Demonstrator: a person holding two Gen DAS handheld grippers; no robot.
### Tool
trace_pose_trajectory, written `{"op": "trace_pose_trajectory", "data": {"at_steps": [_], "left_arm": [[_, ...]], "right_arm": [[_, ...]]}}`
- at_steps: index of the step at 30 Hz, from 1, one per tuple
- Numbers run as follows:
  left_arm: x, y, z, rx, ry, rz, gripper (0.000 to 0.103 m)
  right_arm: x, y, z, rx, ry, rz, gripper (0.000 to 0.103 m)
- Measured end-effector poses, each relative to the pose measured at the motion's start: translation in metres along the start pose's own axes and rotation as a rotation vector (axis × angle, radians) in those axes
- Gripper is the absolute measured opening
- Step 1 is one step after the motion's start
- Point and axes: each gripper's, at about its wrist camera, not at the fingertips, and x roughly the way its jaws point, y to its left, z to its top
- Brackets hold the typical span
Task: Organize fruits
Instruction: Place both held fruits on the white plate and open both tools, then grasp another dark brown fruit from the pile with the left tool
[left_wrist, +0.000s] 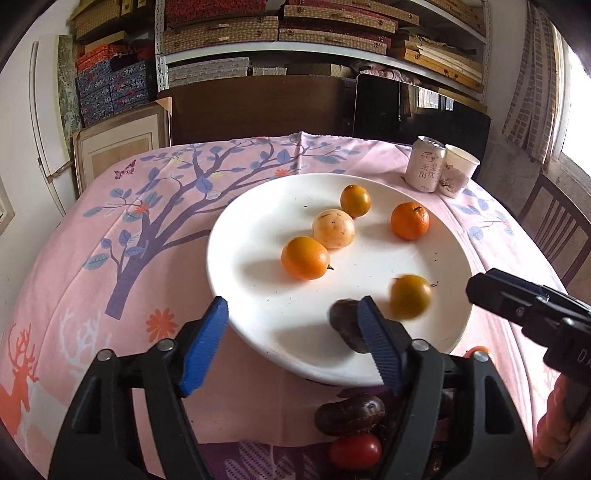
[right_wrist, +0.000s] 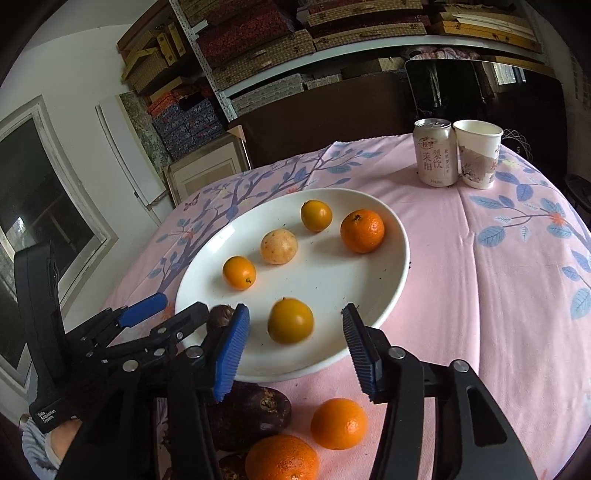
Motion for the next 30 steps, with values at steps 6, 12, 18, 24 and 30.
{"op": "trace_pose_trajectory", "data": {"at_steps": [6,12,18,24,30], "left_arm": [[-0.020,0.002,-0.013,0.036,-0.034,0.034,0.077],[-0.034,0.002,-0.042,0.041,-0.016,0.018,0.083],[-0.032,-0.015,-0.051,0.093,-0.004,-0.023,0.084],[-0.011,-0.012,-0.055,0.112,0.065,0.046,0.088],[-0.026,0.046,-0.059,-0.032,0.043,0.198,0.089]], "right_arm": [[-0.019,-0.005,-0.011,-0.012,-0.020,-0.015,0.062],[-0.039,-0.027,-0.032,0.052,-0.023,-0.054,0.073],[-0.051,-0.042,-0.037,0.121,-0.041,-0.039,0.075],[-0.048,-0.036,-0.035,0.102,-0.025,-0.025,0.075],[-0.053,-0.038,-0.033,0.120,-0.033,-0.010,0.075]]}}
